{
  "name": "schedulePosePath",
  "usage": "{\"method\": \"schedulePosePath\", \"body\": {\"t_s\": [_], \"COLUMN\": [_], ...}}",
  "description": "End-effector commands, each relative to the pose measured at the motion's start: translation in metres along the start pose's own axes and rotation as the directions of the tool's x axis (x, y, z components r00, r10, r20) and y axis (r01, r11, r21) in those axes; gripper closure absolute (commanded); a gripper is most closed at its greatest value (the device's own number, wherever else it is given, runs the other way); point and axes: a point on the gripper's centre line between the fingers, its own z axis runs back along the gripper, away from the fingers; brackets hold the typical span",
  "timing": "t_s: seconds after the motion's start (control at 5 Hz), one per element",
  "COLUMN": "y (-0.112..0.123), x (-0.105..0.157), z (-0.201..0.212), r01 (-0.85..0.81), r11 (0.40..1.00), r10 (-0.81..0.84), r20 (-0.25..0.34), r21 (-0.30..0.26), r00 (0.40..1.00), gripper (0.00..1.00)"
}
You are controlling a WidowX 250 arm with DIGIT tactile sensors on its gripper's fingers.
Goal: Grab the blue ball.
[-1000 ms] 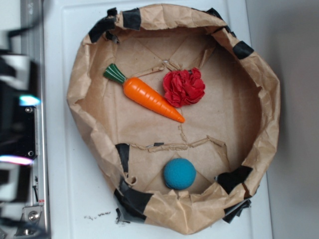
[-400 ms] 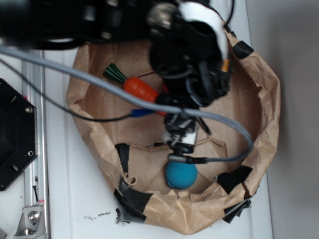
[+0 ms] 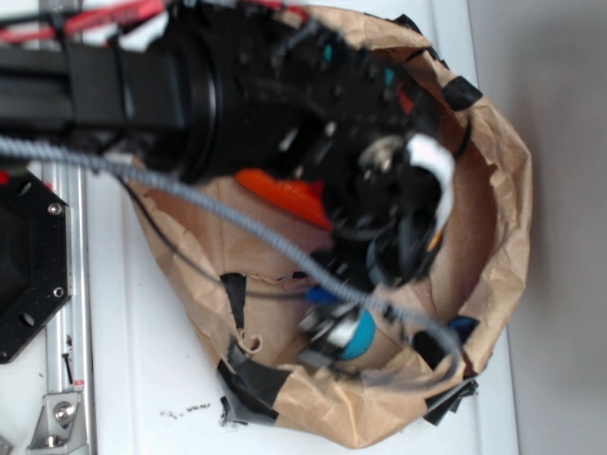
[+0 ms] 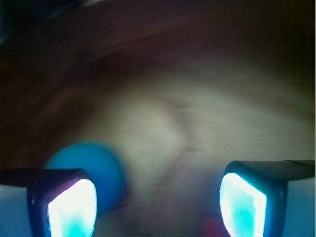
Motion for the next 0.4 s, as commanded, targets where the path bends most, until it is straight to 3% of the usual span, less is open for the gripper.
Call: {"method": "schedulePosePath", "body": {"t_s": [0.0,0.2], "y": [-0.057,-0.057], "x": [-0.010,-0.004], "z": [-0.018,-0.039], "r01": [0.150,0.168], "r11": [0.987,0.985], "r10": [-0.152,-0.169], "r20": [-0.019,-0.011], "r21": [-0.052,-0.028], "r00": [0.988,0.986], "gripper": [0.00,0.00]}}
